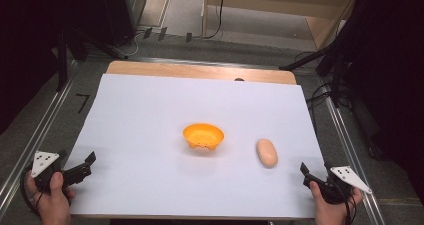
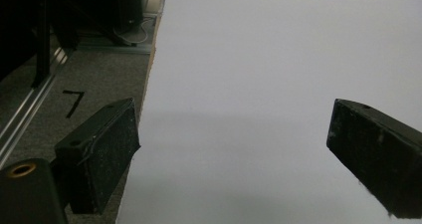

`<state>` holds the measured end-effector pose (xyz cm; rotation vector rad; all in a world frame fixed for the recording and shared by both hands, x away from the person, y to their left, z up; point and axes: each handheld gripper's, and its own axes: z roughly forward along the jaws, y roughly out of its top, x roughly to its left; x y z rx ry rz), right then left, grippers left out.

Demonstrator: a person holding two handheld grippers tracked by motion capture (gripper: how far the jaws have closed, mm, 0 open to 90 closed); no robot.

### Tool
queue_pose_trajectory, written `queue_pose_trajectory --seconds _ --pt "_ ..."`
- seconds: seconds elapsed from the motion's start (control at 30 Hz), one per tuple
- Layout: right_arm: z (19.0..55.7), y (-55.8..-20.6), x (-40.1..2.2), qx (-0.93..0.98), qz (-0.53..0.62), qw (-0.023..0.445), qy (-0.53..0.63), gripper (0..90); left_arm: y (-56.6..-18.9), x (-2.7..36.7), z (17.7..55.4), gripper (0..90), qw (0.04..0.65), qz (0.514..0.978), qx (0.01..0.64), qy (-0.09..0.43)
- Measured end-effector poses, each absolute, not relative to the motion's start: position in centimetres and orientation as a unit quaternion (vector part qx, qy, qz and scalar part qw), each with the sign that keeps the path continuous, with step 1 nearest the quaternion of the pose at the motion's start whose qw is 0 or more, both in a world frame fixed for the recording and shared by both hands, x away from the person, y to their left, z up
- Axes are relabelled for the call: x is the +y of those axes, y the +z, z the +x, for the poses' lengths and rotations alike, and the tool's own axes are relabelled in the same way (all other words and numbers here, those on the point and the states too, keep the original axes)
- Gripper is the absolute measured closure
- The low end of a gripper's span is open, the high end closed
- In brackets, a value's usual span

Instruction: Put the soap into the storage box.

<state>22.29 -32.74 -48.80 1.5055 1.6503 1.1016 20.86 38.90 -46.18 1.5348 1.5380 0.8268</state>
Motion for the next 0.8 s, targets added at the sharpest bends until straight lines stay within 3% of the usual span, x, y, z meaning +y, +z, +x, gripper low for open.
queue_pose_trajectory --seconds 0.4,0.6,0.77,0.8 --pt "22.5 -48.1 -33.5 0.613 0.613 0.306 0.393 24.0 -46.2 38.8 20.8 6.8 0.395 0.609 0.603 0.332" --pt "23.1 -46.3 -34.2 0.641 0.628 0.271 0.348 28.5 -46.2 38.8 20.8 6.8 0.394 0.61 0.603 0.332" --pt "23.8 -45.7 -34.1 0.677 0.624 0.243 0.306 27.3 -46.2 38.7 20.8 6.8 0.393 0.611 0.602 0.332" --pt "24.2 -45.3 -33.8 0.693 0.62 0.238 0.282 23.5 -46.2 38.7 20.8 6.8 0.393 0.611 0.602 0.332"
